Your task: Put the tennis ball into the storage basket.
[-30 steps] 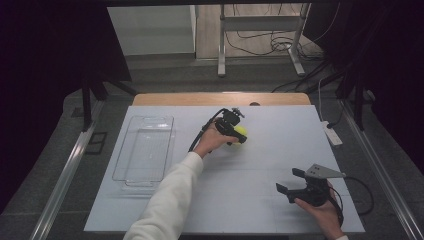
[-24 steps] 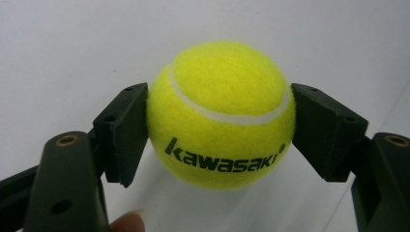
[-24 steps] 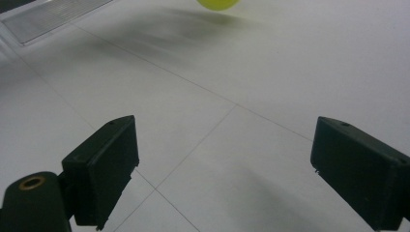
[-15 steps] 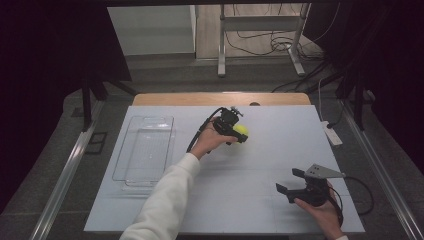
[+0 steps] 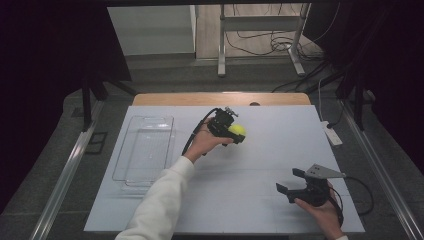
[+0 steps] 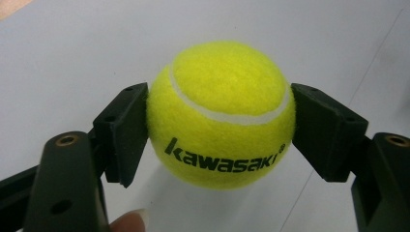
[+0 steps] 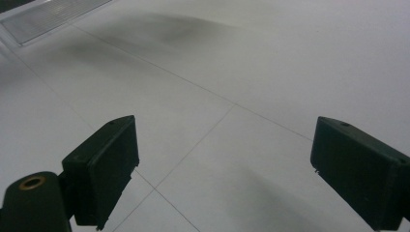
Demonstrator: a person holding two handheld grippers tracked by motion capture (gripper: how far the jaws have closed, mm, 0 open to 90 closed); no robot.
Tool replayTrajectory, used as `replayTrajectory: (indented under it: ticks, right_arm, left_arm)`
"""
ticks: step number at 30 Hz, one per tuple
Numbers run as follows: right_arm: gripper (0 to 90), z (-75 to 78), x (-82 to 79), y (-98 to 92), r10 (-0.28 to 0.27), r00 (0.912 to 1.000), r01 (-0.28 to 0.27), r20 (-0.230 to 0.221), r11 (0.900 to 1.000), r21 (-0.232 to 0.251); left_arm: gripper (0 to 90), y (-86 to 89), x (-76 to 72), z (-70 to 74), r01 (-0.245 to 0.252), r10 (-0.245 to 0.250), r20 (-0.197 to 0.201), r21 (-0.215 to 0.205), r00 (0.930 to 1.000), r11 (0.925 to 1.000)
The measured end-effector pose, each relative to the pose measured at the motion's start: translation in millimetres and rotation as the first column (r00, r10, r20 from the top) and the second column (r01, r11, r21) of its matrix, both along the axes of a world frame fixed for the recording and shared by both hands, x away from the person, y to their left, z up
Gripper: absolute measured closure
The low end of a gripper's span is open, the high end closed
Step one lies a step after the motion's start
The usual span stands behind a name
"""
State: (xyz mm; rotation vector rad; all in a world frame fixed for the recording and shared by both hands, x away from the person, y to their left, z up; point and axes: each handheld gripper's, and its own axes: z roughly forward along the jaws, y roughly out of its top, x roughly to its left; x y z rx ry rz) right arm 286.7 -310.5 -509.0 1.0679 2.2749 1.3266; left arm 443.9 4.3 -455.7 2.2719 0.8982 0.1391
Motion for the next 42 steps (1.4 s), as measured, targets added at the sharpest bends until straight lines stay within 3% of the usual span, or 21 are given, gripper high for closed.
replayTrajectory:
  ticks: [16, 42]
  right_arm:
    - [9.8, -0.6, 0.2, 0.2, 0.002, 1.0000, -0.002, -0.003, 1.000, 0.000]
    - [9.9, -0.7, 0.3, 0.4, 0.001, 1.0000, -0.001, -0.005, 1.000, -0.001]
  left_arm:
    - [26.7, 12.8, -10.2, 1.7, -0.002, 0.002, 0.023, -0.014, 0.9997, 0.9999]
    - [26.6, 19.1, -25.1, 11.9, 0.020, -0.018, 0.046, -0.045, 0.9988, 0.9988]
